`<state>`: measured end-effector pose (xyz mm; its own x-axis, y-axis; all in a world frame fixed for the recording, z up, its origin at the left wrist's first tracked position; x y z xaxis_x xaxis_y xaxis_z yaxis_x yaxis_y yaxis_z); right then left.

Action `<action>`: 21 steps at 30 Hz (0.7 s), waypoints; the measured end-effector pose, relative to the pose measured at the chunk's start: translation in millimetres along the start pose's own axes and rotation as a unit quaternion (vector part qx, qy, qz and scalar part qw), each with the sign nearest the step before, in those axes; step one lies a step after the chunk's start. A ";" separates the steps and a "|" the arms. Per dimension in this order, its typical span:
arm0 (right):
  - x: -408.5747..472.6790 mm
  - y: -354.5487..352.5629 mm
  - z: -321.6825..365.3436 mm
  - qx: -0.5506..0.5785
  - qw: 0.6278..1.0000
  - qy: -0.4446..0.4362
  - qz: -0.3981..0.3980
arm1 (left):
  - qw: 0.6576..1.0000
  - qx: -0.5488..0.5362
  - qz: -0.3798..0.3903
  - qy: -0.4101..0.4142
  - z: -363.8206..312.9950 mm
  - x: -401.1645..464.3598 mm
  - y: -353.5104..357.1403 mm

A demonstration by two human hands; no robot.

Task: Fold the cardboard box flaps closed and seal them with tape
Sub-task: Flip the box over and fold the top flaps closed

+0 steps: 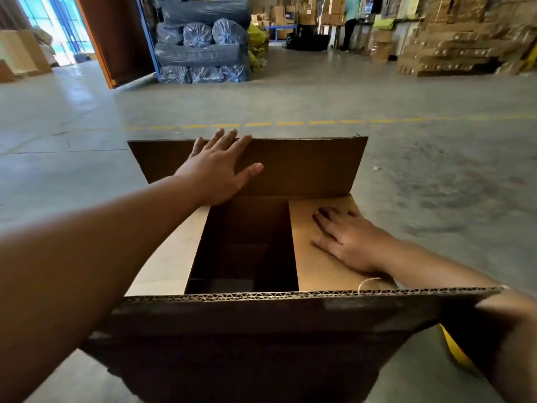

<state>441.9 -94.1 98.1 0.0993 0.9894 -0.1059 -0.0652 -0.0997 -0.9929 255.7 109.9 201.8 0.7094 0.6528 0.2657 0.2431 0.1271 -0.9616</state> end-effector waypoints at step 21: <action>-57.4 -134.5 52.0 0.111 0.990 -0.044 -0.075 | 0.988 -0.043 0.107 0.099 -7.8 -49.4 -57.5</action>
<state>393.3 -132.1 240.6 0.0372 0.9977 0.0566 -0.2749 0.0647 -0.9593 211.9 64.5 244.5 0.8640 0.4981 0.0732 0.1233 -0.0683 -0.9900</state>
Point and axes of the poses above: each hand's wrist, its own x-axis towards the middle knuckle, its own y-axis out of the palm, z = x × y, the point moved 3 cm from there along x, towards the middle knuckle, and after that the axes turned 9 degrees about -y, right-handed, at the moved point
